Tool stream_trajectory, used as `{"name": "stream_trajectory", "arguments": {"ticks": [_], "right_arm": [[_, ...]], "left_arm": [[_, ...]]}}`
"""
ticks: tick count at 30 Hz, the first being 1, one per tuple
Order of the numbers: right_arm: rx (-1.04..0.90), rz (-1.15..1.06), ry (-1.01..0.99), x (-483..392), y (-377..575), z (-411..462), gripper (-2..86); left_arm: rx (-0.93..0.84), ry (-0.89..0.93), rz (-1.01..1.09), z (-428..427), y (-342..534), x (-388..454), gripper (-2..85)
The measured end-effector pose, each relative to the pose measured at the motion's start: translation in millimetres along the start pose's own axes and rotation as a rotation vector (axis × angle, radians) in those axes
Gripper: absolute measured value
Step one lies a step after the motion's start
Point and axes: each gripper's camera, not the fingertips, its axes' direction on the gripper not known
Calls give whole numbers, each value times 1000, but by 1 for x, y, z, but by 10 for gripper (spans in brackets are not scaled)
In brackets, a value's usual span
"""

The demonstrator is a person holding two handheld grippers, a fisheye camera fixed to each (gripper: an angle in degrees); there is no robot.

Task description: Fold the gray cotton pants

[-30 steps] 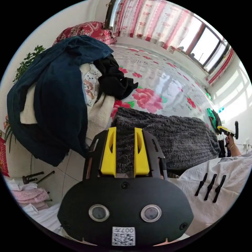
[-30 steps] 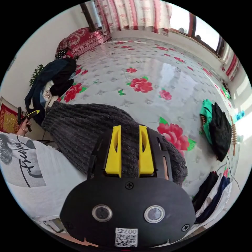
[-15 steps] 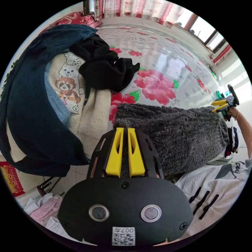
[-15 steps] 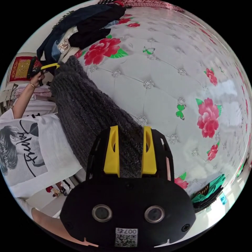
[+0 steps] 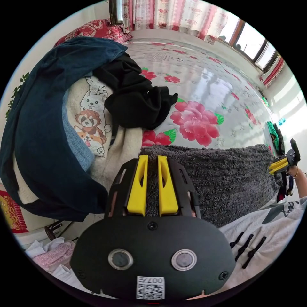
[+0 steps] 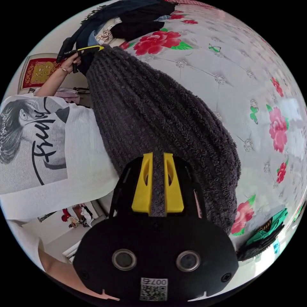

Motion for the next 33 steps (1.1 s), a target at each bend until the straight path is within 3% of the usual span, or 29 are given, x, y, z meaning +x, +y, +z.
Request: {"name": "stream_trajectory", "arguments": {"ticks": [7,12,17,22,24,33], "right_arm": [[232,199,171,67,-46,-66,52],[45,273,39,119,-113,-36,55],[-137,215,137,90,-112,-6,56],[-96,181,209,32,-73,-4,52],[-75,206,221,18,-61,6,51],[96,570,236,56,-45,-23,61]], "left_arm": [[49,79,-141,-1,2,-12,64],[75,-4,-141,-9,-2,-5,48],[75,-90,-44,-21,-5,-1,10],[28,163,51,5,-3,19,-8],[-27,157,62,27,-4,31,-9],[-148,98,105,78,-32,47,-10]]}}
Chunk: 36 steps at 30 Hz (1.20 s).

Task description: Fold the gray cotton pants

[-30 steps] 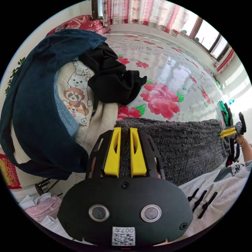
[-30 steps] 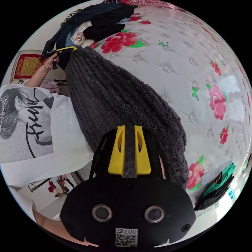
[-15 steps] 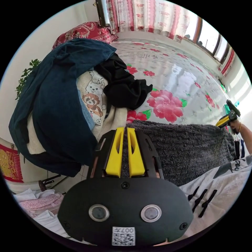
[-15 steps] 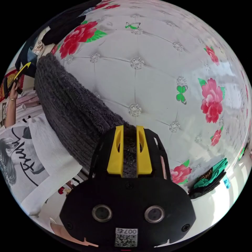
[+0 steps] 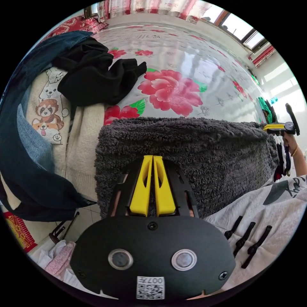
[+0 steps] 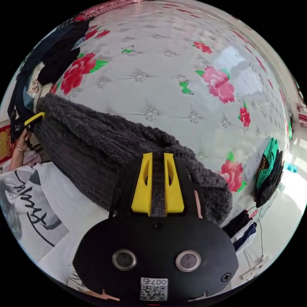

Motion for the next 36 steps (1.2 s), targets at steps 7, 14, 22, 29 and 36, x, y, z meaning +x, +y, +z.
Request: {"name": "stream_trajectory", "arguments": {"ticks": [7,14,22,29,36], "right_arm": [[82,204,11,38,-25,-30,84],[-425,71,35,33,-52,70,87],[-197,97,108,66,-20,32,26],[233,415,51,104,58,28,7],[664,504,-165,111,246,16,35]], "left_arm": [[23,39,-38,8,-6,-13,-10],[25,67,-63,15,-12,-25,-10],[59,-3,-14,29,-40,-28,-10],[86,-35,-86,39,-83,-38,-10],[125,38,-211,27,-57,-66,-10]]}}
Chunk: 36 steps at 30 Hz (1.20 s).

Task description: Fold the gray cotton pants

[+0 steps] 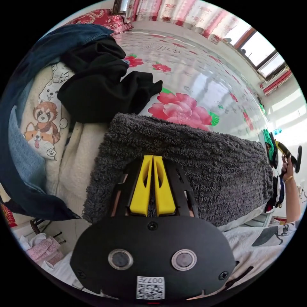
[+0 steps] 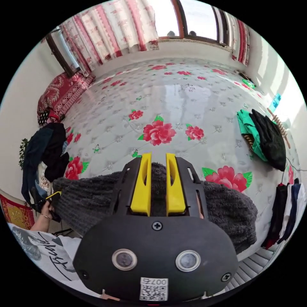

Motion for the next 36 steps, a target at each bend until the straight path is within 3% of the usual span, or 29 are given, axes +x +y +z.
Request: {"name": "stream_trajectory", "arguments": {"ticks": [3,7,11,19,26,31,36], "right_arm": [[60,166,32,58,91,-44,50],[179,555,306,157,228,-111,69],[197,812,158,253,327,-140,93],[202,844,-195,337,385,-98,109],[93,840,-358,375,378,-64,42],[233,772,-269,385,393,-121,26],[175,909,-129,396,425,-129,17]], "left_arm": [[18,31,-84,-11,16,-12,-10],[55,59,-176,-24,29,-20,-10],[87,58,-205,-31,33,-16,-10],[86,191,-347,-26,64,-6,-9],[132,227,-498,-29,102,-27,11],[169,224,-579,-30,129,-57,49],[154,253,-623,-11,140,-82,74]]}}
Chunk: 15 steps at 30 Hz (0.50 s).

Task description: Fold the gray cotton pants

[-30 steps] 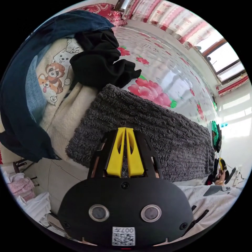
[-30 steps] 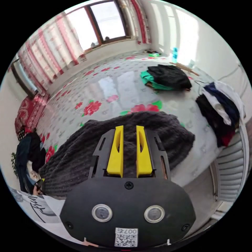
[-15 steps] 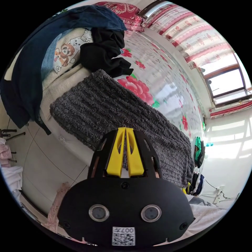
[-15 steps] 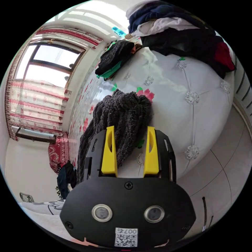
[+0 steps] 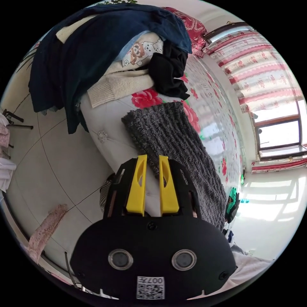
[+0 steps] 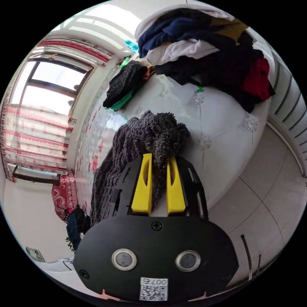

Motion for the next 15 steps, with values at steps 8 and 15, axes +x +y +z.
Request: {"name": "stream_trajectory", "arguments": {"ticks": [8,15], "right_arm": [[256,-168,187,-61,53,-46,1],[213,-417,85,-134,96,-39,-3]], "left_arm": [[-4,106,-23,26,-31,-34,119],[-62,222,-58,65,-58,-43,140]]}}
